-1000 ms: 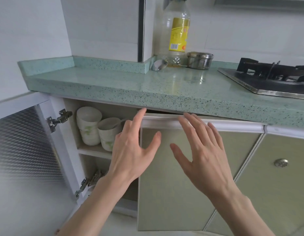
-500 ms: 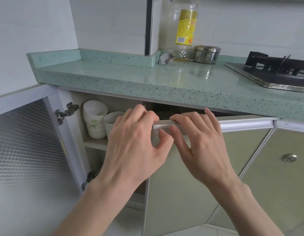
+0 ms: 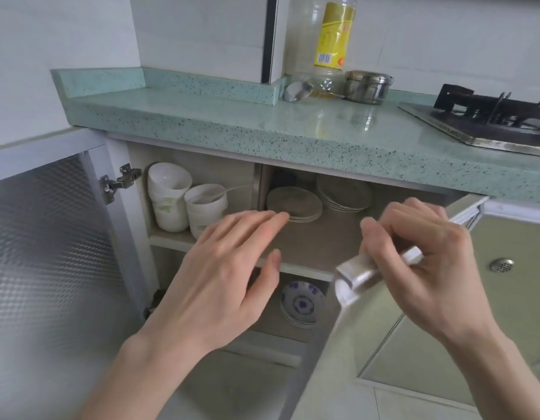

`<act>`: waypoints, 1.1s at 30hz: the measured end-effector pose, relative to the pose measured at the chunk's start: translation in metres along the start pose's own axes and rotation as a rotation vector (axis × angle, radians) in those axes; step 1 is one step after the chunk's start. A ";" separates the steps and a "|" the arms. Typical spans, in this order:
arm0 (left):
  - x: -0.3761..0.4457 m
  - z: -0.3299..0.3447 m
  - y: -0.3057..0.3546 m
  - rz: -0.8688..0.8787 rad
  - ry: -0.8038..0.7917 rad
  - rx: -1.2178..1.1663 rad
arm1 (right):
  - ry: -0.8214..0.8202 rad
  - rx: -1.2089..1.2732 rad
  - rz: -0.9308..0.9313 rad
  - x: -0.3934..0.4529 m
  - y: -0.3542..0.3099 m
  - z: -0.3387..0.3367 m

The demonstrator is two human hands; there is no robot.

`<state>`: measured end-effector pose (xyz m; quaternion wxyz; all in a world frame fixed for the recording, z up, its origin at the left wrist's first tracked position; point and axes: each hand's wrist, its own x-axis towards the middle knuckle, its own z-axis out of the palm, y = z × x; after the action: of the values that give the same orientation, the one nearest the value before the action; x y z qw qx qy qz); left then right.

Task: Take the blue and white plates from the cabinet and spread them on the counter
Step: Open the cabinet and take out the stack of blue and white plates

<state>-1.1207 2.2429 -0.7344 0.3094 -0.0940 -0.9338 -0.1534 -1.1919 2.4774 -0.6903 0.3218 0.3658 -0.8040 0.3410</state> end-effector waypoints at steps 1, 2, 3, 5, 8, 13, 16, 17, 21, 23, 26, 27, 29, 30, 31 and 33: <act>-0.001 0.000 0.000 0.010 -0.035 0.042 | -0.013 0.015 -0.003 -0.004 -0.001 -0.007; -0.002 0.001 0.000 0.020 -0.058 0.076 | -0.032 0.025 -0.009 -0.008 -0.002 -0.015; -0.002 0.002 0.000 0.029 -0.070 0.098 | -0.056 0.037 -0.016 -0.012 -0.002 -0.024; -0.001 0.004 0.000 0.041 -0.077 0.115 | -0.117 0.075 -0.008 -0.019 -0.002 -0.042; 0.004 0.010 0.000 0.045 -0.093 0.110 | -0.297 0.109 0.092 -0.021 -0.004 -0.076; 0.021 0.029 0.009 0.040 -0.131 0.081 | -0.684 0.000 0.351 -0.001 -0.021 -0.111; 0.033 0.038 0.019 0.053 -0.142 0.054 | -0.916 -0.265 0.379 0.017 -0.038 -0.107; 0.036 0.041 0.022 0.064 -0.147 0.044 | -0.976 -0.365 0.379 0.021 -0.043 -0.103; 0.042 0.050 0.026 0.066 -0.137 0.006 | -1.136 -0.636 0.317 0.035 -0.055 -0.086; 0.042 0.053 0.024 0.053 -0.128 -0.010 | -1.176 -0.703 0.260 0.042 -0.062 -0.078; 0.042 0.056 0.017 0.021 -0.123 -0.035 | -1.236 -0.773 0.187 0.053 -0.066 -0.056; 0.042 0.058 0.014 0.006 -0.128 -0.040 | -1.276 -0.797 0.171 0.056 -0.065 -0.047; 0.041 0.061 0.008 -0.013 -0.138 -0.035 | -1.380 -0.829 0.173 0.061 -0.056 -0.026; 0.040 0.063 0.005 -0.021 -0.139 -0.029 | -1.428 -0.840 0.189 0.063 -0.049 -0.016; 0.040 0.065 0.002 -0.031 -0.140 -0.025 | -1.463 -0.849 0.209 0.064 -0.041 -0.005; 0.037 0.070 -0.006 -0.049 -0.146 -0.017 | -1.487 -0.862 0.247 0.066 -0.021 0.014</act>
<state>-1.1901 2.2646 -0.7669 0.2359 -0.0847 -0.9545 -0.1615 -1.2131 2.4317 -0.6406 -0.2159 0.2498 -0.8988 -0.2885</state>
